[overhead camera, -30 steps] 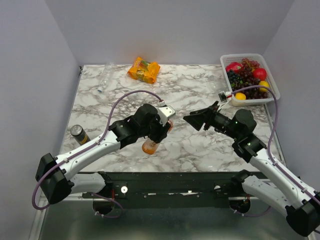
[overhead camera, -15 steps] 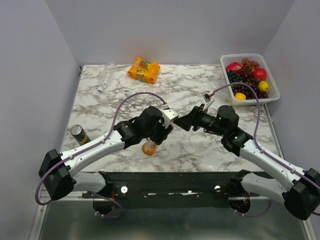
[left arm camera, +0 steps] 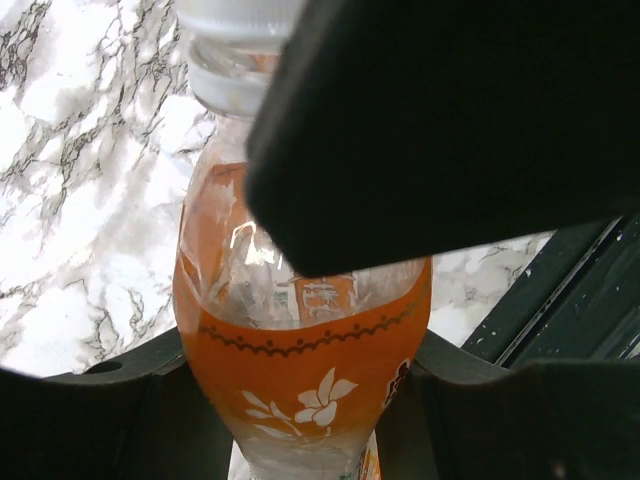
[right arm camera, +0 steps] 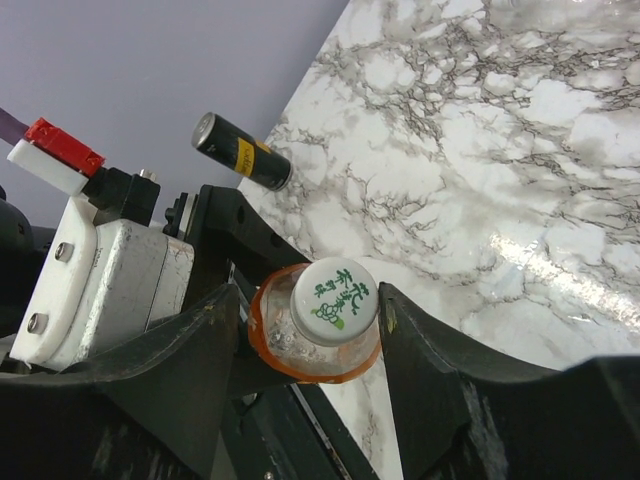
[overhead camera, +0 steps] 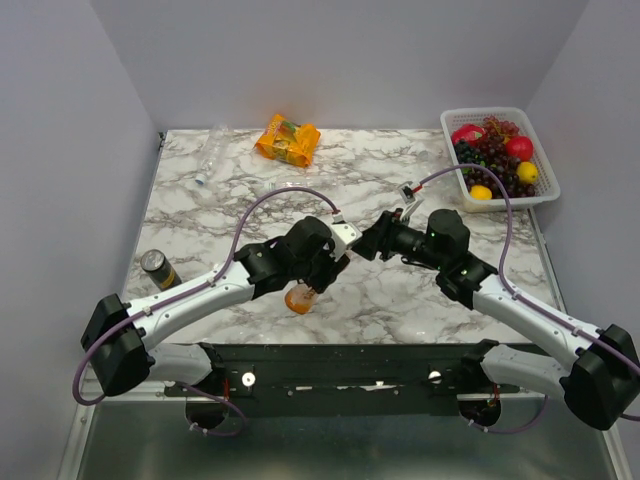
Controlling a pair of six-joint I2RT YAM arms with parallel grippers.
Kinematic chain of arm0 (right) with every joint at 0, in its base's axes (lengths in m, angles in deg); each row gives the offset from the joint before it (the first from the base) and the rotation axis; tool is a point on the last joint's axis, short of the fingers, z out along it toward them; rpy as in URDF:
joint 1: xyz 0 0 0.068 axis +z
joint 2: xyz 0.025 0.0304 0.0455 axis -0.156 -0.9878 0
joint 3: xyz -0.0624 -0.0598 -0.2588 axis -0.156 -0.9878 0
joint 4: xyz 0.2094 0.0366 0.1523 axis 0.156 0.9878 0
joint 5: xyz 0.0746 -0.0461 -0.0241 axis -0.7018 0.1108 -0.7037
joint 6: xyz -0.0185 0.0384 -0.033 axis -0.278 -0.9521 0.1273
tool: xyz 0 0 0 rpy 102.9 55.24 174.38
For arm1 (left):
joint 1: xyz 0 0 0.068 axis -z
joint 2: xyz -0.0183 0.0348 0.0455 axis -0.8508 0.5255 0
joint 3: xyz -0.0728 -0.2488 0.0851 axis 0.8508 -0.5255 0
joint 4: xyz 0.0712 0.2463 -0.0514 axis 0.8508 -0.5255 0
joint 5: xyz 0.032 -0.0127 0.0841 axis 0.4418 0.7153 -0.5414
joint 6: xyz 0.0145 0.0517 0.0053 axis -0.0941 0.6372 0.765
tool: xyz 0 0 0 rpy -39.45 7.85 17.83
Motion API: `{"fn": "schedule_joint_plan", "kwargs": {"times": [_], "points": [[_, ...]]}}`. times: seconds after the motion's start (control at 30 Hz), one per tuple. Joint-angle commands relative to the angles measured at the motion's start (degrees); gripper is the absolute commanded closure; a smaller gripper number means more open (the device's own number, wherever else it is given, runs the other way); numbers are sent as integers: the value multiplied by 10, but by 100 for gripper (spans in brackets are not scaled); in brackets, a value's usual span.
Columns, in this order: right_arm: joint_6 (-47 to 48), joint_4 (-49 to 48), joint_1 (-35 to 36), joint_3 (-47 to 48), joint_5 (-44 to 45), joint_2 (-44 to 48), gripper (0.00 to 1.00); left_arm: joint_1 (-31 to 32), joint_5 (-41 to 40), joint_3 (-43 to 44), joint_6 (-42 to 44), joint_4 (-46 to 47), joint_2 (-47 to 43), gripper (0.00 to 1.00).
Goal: Unscrew the bottle caps
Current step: Unscrew the bottle cap from the plastic bottle.
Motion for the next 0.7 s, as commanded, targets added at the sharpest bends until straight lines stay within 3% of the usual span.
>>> {"fn": "schedule_joint_plan", "kwargs": {"times": [0.0, 0.2, 0.43, 0.67], "points": [[-8, -34, 8, 14, 4, -4, 35, 8, -12, 19, 6, -8, 9, 61], [-16, -65, 11, 7, -4, -7, 37, 13, -4, 20, 6, -8, 15, 61], [-12, -78, 13, -2, -8, -11, 74, 12, 48, 19, 10, 1, 10, 61], [36, -93, 12, -15, -39, -8, 83, -18, 210, 9, 12, 31, -23, 60]]}}
